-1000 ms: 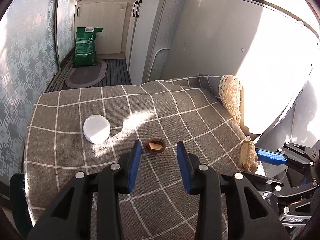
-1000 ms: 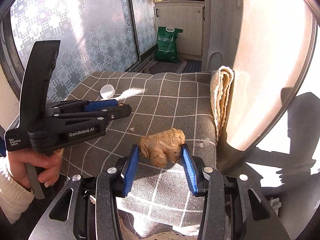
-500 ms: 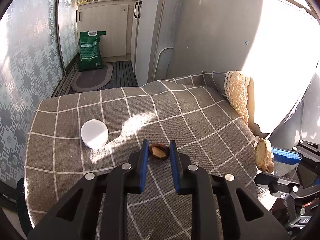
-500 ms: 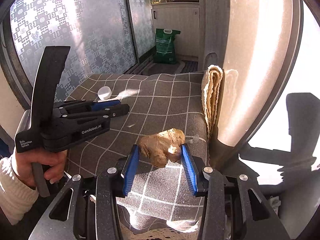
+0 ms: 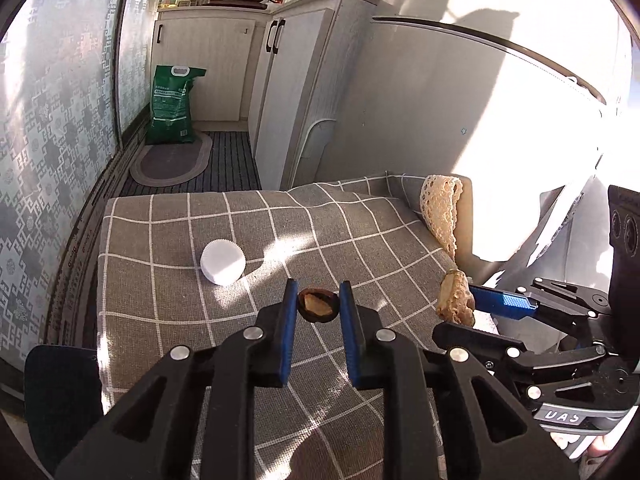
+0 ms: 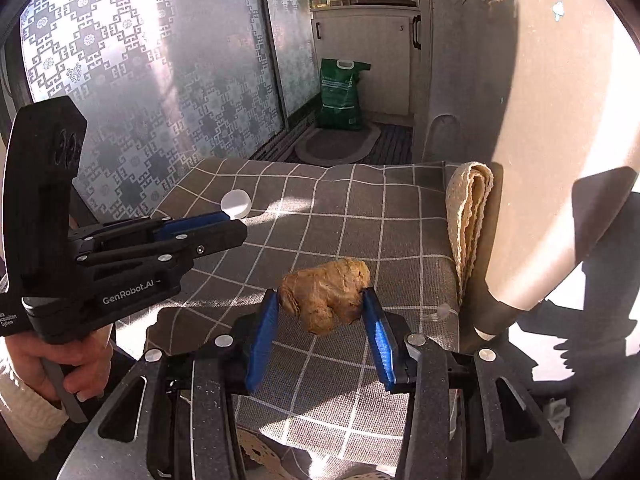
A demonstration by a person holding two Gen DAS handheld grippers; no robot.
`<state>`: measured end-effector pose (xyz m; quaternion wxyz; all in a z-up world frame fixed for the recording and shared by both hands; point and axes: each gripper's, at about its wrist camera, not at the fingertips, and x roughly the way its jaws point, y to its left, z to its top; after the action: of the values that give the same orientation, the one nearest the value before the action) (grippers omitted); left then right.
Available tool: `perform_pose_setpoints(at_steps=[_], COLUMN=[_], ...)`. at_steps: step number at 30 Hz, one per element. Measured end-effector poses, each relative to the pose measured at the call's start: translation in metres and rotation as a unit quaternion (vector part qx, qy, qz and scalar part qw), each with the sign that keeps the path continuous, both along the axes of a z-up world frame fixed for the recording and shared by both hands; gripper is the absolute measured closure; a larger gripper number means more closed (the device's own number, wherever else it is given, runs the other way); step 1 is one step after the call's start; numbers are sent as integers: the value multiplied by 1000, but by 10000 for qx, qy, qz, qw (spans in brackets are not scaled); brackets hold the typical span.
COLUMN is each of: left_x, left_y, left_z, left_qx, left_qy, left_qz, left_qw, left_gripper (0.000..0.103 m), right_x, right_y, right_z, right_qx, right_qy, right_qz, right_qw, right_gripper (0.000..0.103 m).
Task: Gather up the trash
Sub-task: 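Grasp the ginger root with the right tool while the left tool grasps the walnut shell, then carry the ginger root and walnut shell over the green bin with both tools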
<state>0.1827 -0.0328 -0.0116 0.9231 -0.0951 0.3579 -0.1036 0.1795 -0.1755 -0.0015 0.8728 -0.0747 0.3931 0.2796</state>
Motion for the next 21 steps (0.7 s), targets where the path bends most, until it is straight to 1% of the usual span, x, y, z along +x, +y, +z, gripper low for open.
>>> perform_pose_setpoints(at_steps=[6,14,21], left_x=[-17,-41,-62], left_y=[30,78,115], left_z=[20,41,49], left_qx=[-104,-202,-150], left_qy=[-191,-368,-445], left_qz=[70,299,507], left_qw=[9997,9987,9976], left_gripper=[81,81,81], right_x=[0,-3,-9], right_y=[28,71,108], right_z=[1,3,7], right_qx=[-39,-150,-200], right_qy=[49,84,100], right_qz=[142,411,632], right_qw=[9999,9990,9978], right_gripper=[60,60,60])
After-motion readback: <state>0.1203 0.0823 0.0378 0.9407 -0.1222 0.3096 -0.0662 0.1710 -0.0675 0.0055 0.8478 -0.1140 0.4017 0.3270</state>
